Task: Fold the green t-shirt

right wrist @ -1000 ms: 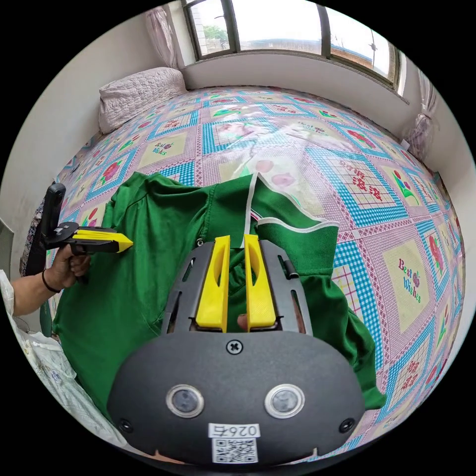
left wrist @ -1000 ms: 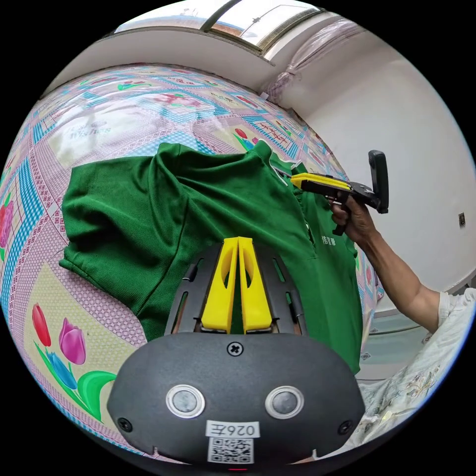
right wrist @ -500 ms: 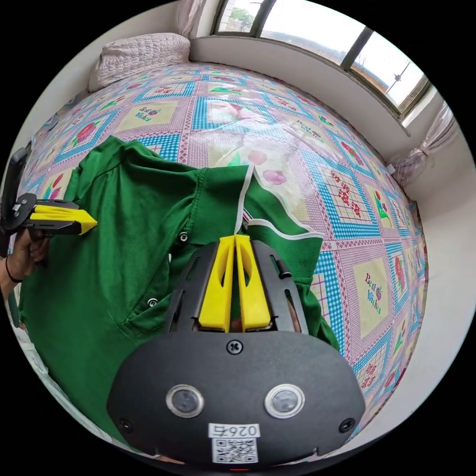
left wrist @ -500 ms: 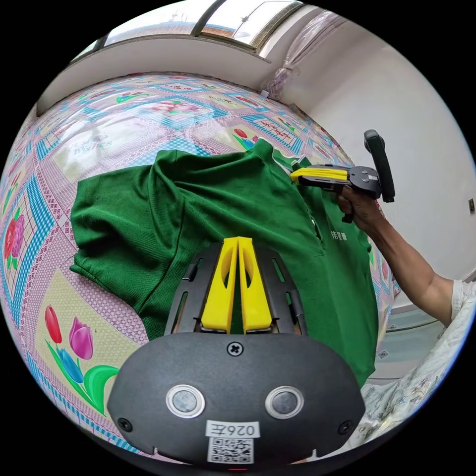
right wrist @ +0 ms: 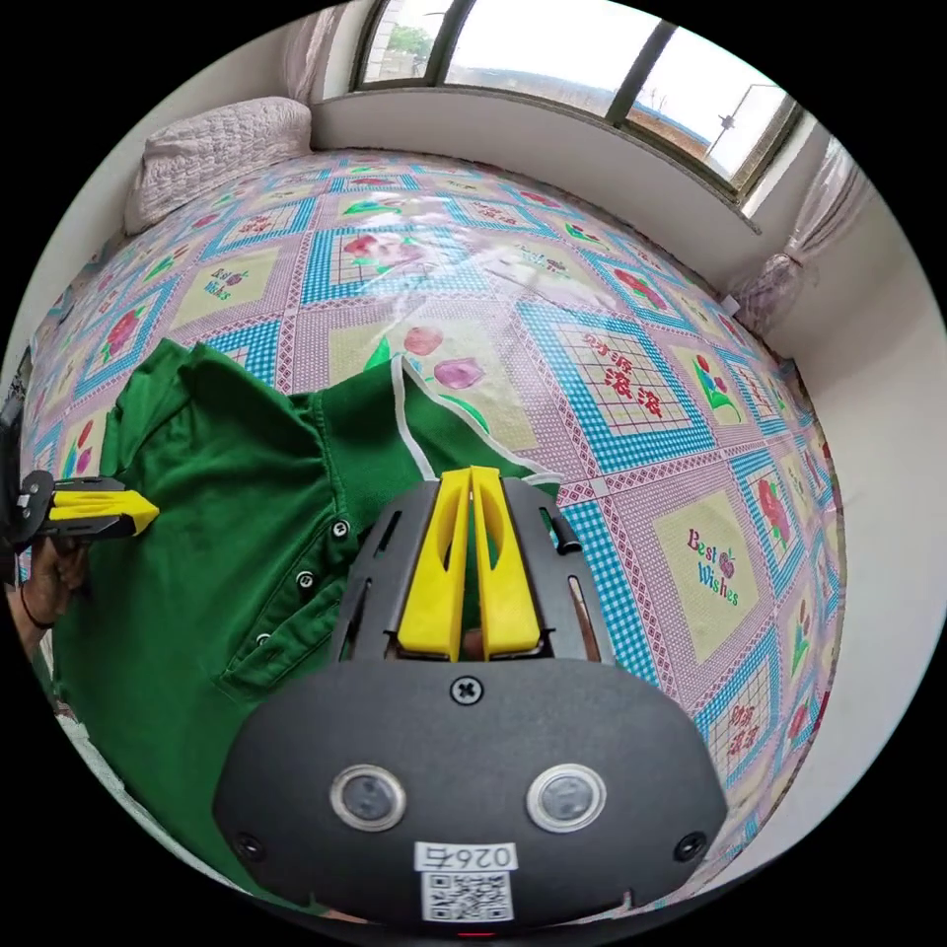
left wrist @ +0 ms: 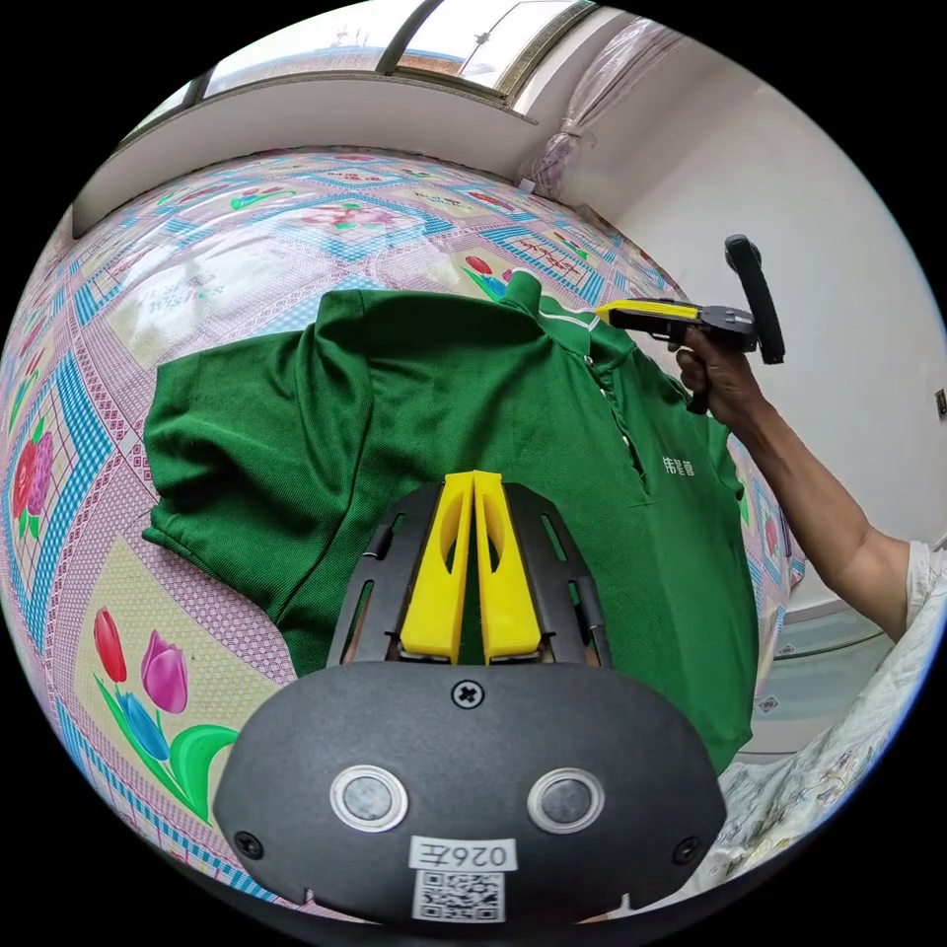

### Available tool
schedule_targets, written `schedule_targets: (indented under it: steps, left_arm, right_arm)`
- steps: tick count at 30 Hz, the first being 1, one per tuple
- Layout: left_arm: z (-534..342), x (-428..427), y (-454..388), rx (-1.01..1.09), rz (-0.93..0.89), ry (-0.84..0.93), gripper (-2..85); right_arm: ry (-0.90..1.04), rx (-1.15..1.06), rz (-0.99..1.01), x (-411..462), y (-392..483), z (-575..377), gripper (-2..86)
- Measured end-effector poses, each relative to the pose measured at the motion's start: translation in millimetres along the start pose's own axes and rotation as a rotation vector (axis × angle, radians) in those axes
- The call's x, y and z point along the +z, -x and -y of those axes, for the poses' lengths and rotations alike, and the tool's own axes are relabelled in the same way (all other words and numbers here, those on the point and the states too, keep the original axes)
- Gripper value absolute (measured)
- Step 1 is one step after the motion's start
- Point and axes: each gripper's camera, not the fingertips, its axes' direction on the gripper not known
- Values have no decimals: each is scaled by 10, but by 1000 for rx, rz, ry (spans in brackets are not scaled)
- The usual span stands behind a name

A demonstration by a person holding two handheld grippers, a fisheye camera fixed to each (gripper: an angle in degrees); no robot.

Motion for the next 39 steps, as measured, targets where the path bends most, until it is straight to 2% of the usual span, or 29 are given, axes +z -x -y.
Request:
schedule_targets:
  steps: [2, 5, 9, 11, 13, 16, 19, 23, 28, 33, 39]
  left_arm:
    - [12, 11, -24, 1, 1, 0, -10]
    - [27, 27, -51, -2, -7, -1, -10]
    - [28, -12, -12, -27, -75, -19, -9]
    - [16, -171, -101, -20, -74, -92, -9]
    - [90, -360, -387, 65, -148, -172, -8]
    - [350, -364, -936, 266, -255, -153, 2]
    - [646, -199, -1525, 438, -311, -76, 35]
    - [881, 14, -2012, 515, -340, -14, 32]
    - [660, 89, -2239, 481, -166, -32, -7]
    - [201, 35, -1979, 390, -15, 5, -10]
    - [-230, -75, -1597, 238, 46, 70, -10]
  right_arm:
    - [-39, 28, 81, -148, -45, -165, -9]
    - [-120, 140, 86, -466, -161, -655, -8]
    - [-218, 443, 93, -997, -571, -1725, 10]
    - [-234, 595, 76, -1200, -766, -2254, 28]
    - [-232, 771, 89, -1377, -982, -2902, 36]
    - [-217, 908, 94, -1434, -1142, -3433, 46]
    - [-225, 960, 62, -1440, -1230, -3635, 56]
    - [-227, 977, -6, -1398, -1329, -3653, 59]
    - [-160, 1006, -53, -1183, -1455, -3616, 74]
    - [-99, 1029, -121, -1101, -1459, -3611, 77]
    - [35, 942, -227, -1045, -1399, -3497, 9]
